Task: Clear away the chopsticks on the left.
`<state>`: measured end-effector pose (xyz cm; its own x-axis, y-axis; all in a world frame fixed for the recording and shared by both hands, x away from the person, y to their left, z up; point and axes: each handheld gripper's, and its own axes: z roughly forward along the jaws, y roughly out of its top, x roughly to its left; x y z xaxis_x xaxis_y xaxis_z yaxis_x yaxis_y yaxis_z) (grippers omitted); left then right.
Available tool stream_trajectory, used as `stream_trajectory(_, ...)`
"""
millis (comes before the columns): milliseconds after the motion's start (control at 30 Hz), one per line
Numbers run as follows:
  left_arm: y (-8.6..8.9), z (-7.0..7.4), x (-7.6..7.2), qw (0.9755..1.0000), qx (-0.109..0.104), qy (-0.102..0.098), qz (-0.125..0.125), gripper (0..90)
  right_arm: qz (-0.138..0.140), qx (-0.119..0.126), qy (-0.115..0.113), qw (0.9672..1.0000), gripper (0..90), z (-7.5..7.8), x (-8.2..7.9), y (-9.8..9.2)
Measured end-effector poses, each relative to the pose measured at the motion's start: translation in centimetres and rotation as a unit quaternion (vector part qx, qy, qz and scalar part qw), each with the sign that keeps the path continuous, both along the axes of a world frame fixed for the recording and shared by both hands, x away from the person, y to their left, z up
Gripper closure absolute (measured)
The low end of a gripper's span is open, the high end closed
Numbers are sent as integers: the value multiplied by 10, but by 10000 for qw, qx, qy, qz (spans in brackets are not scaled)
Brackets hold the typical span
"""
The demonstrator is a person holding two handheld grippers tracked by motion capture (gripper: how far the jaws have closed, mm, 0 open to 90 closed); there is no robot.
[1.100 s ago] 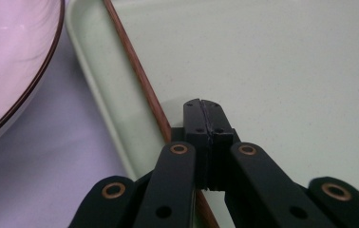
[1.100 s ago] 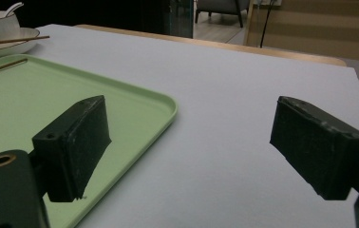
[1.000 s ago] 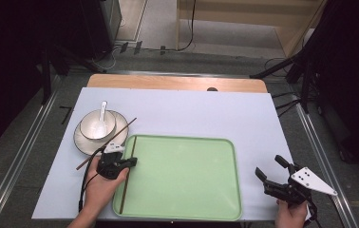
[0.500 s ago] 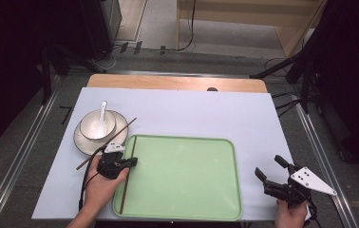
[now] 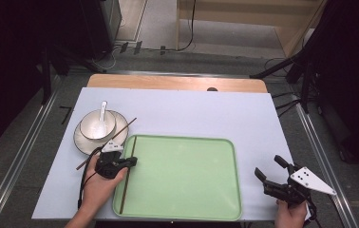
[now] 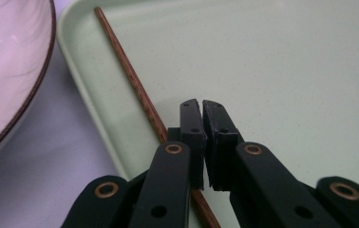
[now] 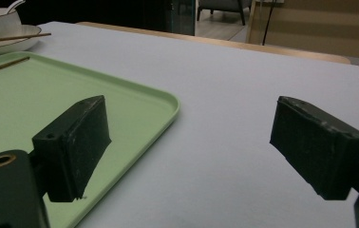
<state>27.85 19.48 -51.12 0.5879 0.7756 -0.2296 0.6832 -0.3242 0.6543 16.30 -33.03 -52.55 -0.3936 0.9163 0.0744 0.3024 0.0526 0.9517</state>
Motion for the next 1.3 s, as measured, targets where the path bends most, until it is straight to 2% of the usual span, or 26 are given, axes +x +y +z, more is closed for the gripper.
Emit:
stream_trajectory(200, 16, 12, 2, 9999, -97, -130, 57, 843, 0, 3, 4, 10000, 130, 0, 0, 0)
stream_trajectory(400, 42, 21, 6, 9992, -141, -229, 300, 817, 8, -19, -3, 10000, 130, 0, 0, 0)
stream_trajectory(467, 51, 24, 7, 9988, -116, -298, 373, 803, 5, -16, -5, 10000, 130, 0, 0, 0)
stream_trajectory(700, 79, 34, 11, 9961, 189, -590, 632, 778, 7, -12, 7, 10000, 130, 0, 0, 0)
stream_trajectory(833, 92, 33, 15, 9950, 208, -585, 788, 777, 11, -10, 7, 10000, 130, 0, 0, 0)
stream_trajectory(967, 95, 29, 19, 9948, 304, -538, 815, 773, 8, -4, 10, 10000, 130, 0, 1, 0)
stream_trajectory(1200, 86, 18, 26, 9950, 595, -434, 672, 768, 22, -13, 7, 10000, 129, 0, 1, 1)
stream_trajectory(1300, 85, 17, 27, 9953, 598, -422, 635, 784, 16, -1, 16, 10000, 129, 0, 1, 1)
